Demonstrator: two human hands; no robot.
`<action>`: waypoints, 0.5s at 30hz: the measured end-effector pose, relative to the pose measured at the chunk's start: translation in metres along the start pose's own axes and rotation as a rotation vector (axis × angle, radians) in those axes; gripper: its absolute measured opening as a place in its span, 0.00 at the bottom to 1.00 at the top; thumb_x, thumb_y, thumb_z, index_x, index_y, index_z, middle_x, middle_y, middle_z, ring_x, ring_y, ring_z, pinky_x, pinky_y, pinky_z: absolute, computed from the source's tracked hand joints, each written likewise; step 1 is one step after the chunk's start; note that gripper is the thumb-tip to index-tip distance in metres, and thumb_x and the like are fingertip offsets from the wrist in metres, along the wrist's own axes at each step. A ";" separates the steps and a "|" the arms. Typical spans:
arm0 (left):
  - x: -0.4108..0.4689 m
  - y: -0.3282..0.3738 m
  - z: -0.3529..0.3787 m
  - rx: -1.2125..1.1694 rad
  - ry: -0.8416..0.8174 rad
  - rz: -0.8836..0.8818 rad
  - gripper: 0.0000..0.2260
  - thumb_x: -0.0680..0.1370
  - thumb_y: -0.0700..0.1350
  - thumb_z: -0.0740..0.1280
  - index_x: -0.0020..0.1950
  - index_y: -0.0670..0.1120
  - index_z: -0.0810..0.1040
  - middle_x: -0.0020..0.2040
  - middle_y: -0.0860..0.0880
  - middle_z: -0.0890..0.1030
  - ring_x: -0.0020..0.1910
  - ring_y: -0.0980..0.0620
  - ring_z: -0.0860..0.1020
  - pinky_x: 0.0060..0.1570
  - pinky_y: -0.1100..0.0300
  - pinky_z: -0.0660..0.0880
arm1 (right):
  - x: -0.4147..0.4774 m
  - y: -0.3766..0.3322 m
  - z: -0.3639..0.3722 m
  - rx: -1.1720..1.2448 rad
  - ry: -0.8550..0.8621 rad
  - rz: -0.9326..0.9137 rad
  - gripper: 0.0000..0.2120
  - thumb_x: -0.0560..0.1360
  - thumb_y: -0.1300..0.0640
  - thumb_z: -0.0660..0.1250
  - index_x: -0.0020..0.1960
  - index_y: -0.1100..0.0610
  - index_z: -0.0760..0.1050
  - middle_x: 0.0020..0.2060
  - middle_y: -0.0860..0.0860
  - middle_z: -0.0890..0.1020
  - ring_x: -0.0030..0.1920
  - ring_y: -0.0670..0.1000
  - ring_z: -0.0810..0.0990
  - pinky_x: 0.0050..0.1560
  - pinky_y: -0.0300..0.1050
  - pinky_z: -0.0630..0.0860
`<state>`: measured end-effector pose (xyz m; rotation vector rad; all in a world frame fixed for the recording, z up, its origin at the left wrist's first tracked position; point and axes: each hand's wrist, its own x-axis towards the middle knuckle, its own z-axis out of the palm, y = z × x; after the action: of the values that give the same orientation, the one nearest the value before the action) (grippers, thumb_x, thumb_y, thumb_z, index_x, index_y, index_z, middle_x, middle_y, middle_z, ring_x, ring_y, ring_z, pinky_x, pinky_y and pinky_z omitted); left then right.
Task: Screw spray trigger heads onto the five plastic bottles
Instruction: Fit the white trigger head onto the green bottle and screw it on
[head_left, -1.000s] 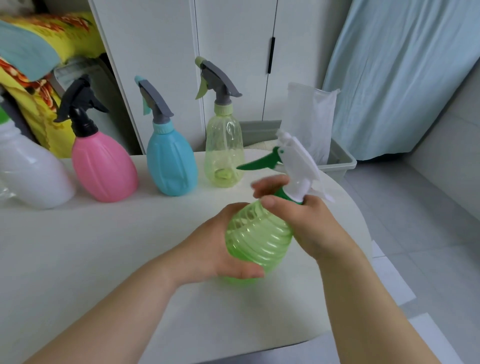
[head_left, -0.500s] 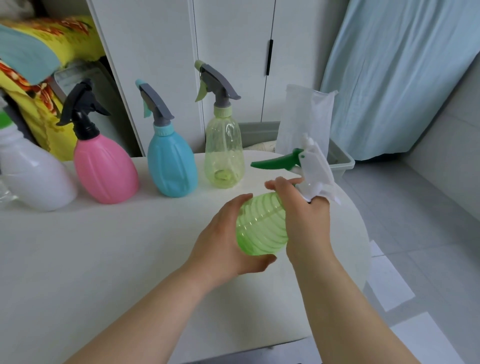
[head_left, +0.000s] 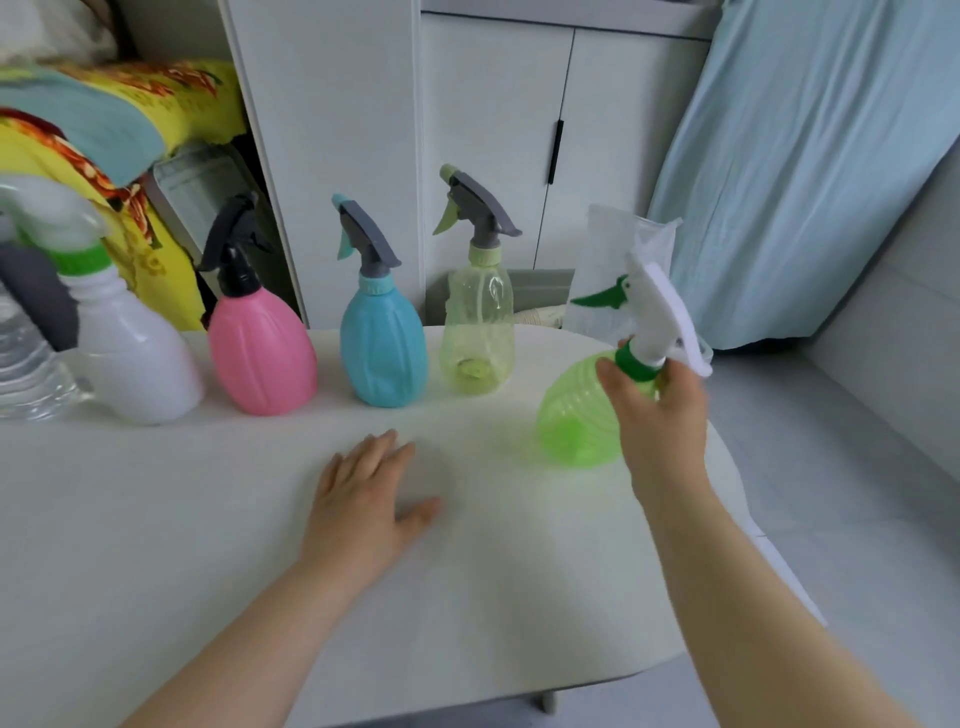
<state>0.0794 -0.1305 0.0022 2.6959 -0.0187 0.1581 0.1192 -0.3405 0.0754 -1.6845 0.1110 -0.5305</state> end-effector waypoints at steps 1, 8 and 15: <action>0.000 -0.005 0.002 0.015 0.001 -0.026 0.27 0.74 0.58 0.60 0.70 0.51 0.59 0.75 0.51 0.56 0.73 0.53 0.53 0.70 0.58 0.45 | 0.011 -0.002 0.003 -0.032 0.027 0.005 0.05 0.69 0.57 0.69 0.44 0.53 0.74 0.38 0.45 0.76 0.42 0.48 0.74 0.45 0.40 0.67; 0.001 -0.007 0.008 0.086 0.027 0.005 0.25 0.75 0.58 0.57 0.70 0.52 0.59 0.75 0.51 0.58 0.73 0.53 0.54 0.71 0.56 0.46 | 0.067 -0.002 0.044 -0.189 0.090 0.003 0.14 0.70 0.55 0.68 0.54 0.57 0.70 0.43 0.48 0.73 0.44 0.49 0.71 0.44 0.40 0.64; 0.002 -0.009 0.009 0.075 0.046 0.018 0.25 0.75 0.59 0.56 0.69 0.52 0.59 0.74 0.51 0.58 0.73 0.53 0.53 0.71 0.55 0.46 | 0.088 0.013 0.067 -0.355 0.061 0.011 0.21 0.69 0.52 0.68 0.58 0.56 0.67 0.51 0.52 0.76 0.57 0.56 0.72 0.47 0.47 0.66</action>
<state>0.0829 -0.1268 -0.0096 2.7669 -0.0236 0.2309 0.2274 -0.3145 0.0816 -2.0119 0.2717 -0.5781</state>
